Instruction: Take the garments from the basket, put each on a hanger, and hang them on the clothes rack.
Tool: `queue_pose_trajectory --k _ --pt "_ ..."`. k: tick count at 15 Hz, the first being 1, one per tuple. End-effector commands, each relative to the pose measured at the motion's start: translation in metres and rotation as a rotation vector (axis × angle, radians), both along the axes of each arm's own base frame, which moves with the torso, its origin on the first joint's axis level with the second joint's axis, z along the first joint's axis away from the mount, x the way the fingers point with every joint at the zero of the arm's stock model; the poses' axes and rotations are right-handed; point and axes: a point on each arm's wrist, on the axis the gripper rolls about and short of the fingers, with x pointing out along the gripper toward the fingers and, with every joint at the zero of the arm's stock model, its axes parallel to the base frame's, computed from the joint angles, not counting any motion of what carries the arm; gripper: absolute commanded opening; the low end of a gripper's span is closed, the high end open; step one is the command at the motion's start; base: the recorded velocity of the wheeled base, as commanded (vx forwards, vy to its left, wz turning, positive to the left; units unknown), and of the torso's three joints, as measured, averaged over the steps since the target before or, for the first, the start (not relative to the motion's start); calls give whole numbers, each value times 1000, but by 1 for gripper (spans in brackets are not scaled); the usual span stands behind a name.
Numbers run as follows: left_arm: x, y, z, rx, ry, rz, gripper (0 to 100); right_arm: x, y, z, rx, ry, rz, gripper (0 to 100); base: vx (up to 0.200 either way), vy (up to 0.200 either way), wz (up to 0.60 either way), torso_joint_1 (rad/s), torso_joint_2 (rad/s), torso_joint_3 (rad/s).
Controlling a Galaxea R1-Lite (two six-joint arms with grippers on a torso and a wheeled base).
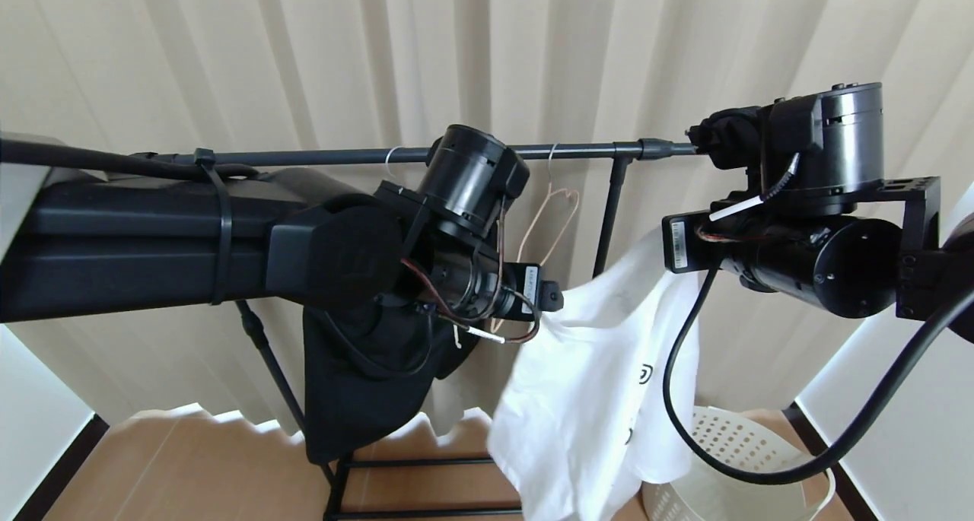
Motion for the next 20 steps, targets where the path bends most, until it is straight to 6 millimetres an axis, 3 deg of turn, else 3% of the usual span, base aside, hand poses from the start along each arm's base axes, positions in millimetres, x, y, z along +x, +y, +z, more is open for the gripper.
queue_pose_trajectory --k 1,3,10,15,20 --pt "-1 -1 -3 21 -5 10 100 -5 -11 7 -8 -18 -13 0 0 0 0 0 0 0" --pt "1 -2 -3 26 -14 16 100 -4 -17 5 -35 -8 -22 0 0 0 0 0 0 0" --pt "69 -43 -22 72 -175 89 100 2 -15 -5 -54 20 -25 0 0 0 0 0 0 0" --pt "94 -52 -50 66 -270 102 100 4 -14 -9 -60 29 -25 0 0 0 0 0 0 0" --pt "106 -58 -72 107 -323 135 100 3 -13 -9 -58 29 -20 0 0 0 0 0 0 0"
